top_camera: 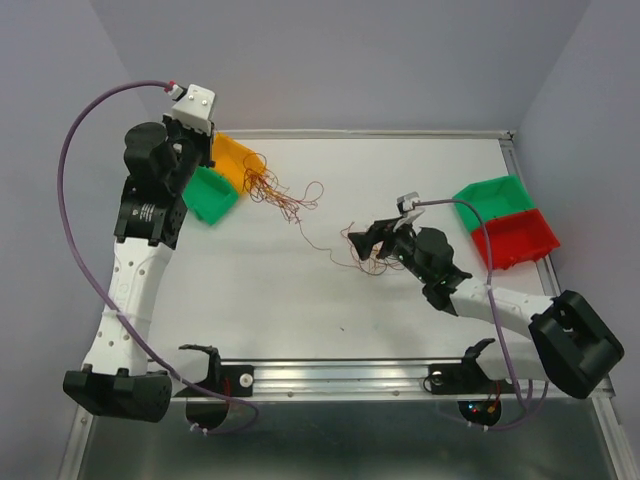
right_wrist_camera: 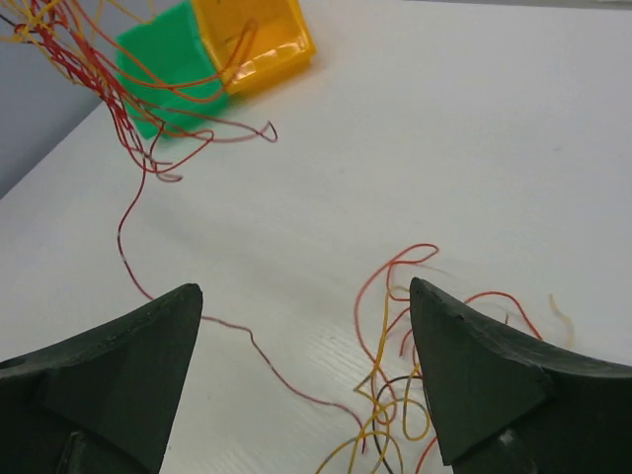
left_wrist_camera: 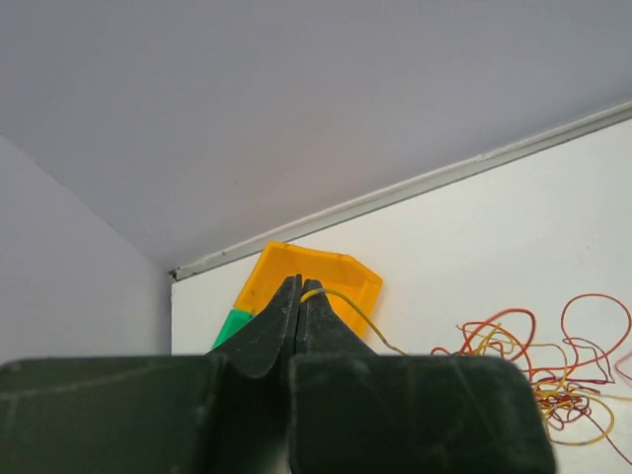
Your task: Untangle the cables
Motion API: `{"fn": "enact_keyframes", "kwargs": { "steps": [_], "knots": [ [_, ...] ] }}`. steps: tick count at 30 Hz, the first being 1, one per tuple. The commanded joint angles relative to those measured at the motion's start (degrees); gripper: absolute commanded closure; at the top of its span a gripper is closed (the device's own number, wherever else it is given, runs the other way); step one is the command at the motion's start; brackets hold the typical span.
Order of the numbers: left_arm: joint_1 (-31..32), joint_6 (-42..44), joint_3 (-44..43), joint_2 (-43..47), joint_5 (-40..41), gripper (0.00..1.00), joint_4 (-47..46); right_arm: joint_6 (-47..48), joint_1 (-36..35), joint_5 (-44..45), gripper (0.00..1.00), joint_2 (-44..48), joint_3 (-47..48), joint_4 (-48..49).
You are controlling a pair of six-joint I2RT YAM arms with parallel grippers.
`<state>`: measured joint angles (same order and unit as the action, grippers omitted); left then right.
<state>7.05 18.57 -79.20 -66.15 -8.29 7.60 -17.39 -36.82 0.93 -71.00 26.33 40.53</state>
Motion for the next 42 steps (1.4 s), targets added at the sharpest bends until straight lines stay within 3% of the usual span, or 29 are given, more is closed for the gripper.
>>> {"fn": "enact_keyframes", "kwargs": {
  "steps": [1,11,13,19,26,29,32,36,37,42],
  "knots": [
    [4.63,0.5,-3.59,3.48,-5.32,1.0,3.47,7.44,-0.1,-14.44,0.1,-3.69,5.83,6.38],
    [14.66,-0.11,-2.63,4.45,-6.47,1.0,7.52,9.4,-0.27,-40.36,0.14,-13.28,18.93,12.9],
    [15.97,-0.11,-2.1,4.28,-6.56,1.0,7.61,8.69,-0.97,-41.01,0.1,-15.39,20.95,13.96],
    [18.26,-0.11,-1.57,3.57,-5.42,1.0,7.87,8.6,-1.68,-43.64,0.1,-20.04,25.52,15.89],
    [20.46,-0.29,-1.57,3.4,-5.59,1.0,8.49,11.32,-1.77,-36.79,0.11,-23.74,29.39,15.89],
    [21.43,-0.46,-1.57,3.13,-5.94,1.0,8.58,10.71,-1.85,-38.1,0.22,-25.06,30.8,15.81],
    [22.04,-0.46,-1.57,2.61,-6.38,1.0,8.93,10.7,-1.77,-37.58,0.59,-25.94,31.33,15.89],
    [22.31,-0.46,-1.13,2.43,-7.61,1.0,9.02,10.27,-1.77,-39.07,0.79,-26.2,31.24,16.16],
    [22.39,-0.46,-1.13,2.34,-7.79,1.0,9.1,9.66,-1.77,-38.9,0.99,-26.12,31.24,16.24],
    [22.39,0.33,-0.08,3.04,-7.0,1.0,9.1,9.92,-1.77,-36.71,1.0,-24.54,29.05,16.51]
  ]
}}
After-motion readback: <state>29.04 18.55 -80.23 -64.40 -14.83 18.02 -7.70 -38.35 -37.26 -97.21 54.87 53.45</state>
